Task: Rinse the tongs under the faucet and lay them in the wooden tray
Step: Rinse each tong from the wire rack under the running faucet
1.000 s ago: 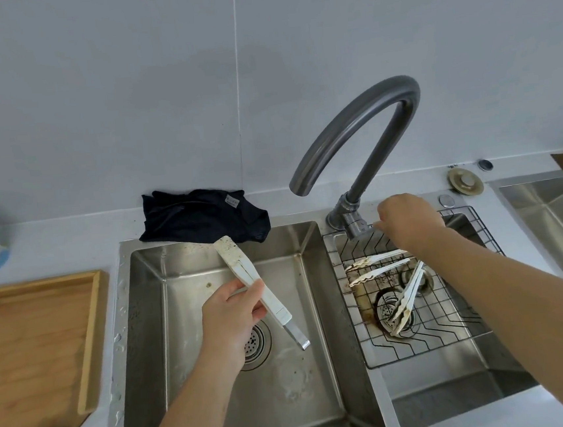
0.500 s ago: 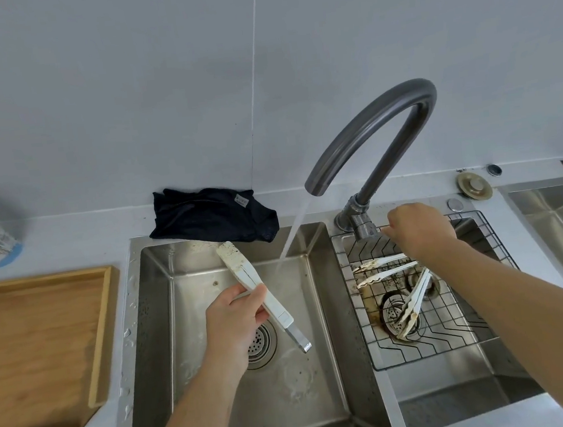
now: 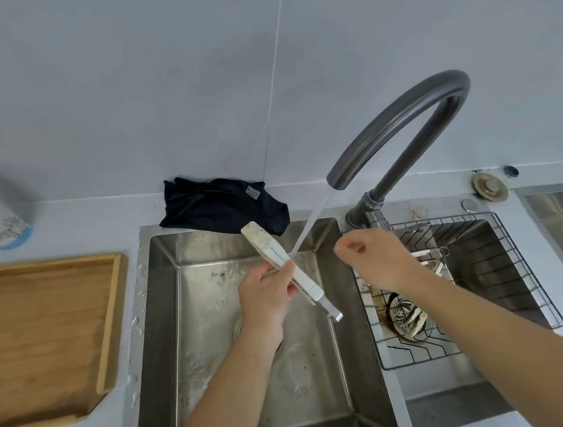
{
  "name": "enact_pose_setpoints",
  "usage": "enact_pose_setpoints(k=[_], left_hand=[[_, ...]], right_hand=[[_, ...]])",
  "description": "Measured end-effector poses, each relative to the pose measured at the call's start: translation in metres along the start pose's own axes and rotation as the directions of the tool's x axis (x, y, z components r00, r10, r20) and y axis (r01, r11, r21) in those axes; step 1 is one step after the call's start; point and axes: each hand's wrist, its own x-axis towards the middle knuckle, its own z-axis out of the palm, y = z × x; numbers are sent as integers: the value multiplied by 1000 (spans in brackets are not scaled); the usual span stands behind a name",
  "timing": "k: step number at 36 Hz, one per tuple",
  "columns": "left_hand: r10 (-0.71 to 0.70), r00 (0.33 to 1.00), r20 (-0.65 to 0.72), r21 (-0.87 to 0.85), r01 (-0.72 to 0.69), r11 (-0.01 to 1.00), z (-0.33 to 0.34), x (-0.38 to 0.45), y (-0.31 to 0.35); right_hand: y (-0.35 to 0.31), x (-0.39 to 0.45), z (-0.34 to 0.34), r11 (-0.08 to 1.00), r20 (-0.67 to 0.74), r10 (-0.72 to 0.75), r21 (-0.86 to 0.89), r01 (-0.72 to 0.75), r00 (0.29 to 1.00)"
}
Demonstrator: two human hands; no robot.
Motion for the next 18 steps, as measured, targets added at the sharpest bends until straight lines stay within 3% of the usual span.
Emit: enact_pose_setpoints(k=[4,8,18], left_hand=[[-8,1000,3,-48,8,999,17,1,0],[-20,1000,-21,-93,18,996,29,0,-2],[-14,1000,-11,-141,12,990,25,10,6]], right_hand=[[-16,1,21,988,116,17,153,-34,993],[-25,5,34,978,191,20,202,-59,981],[-31,21,36,979,164,-41,203,7,986]])
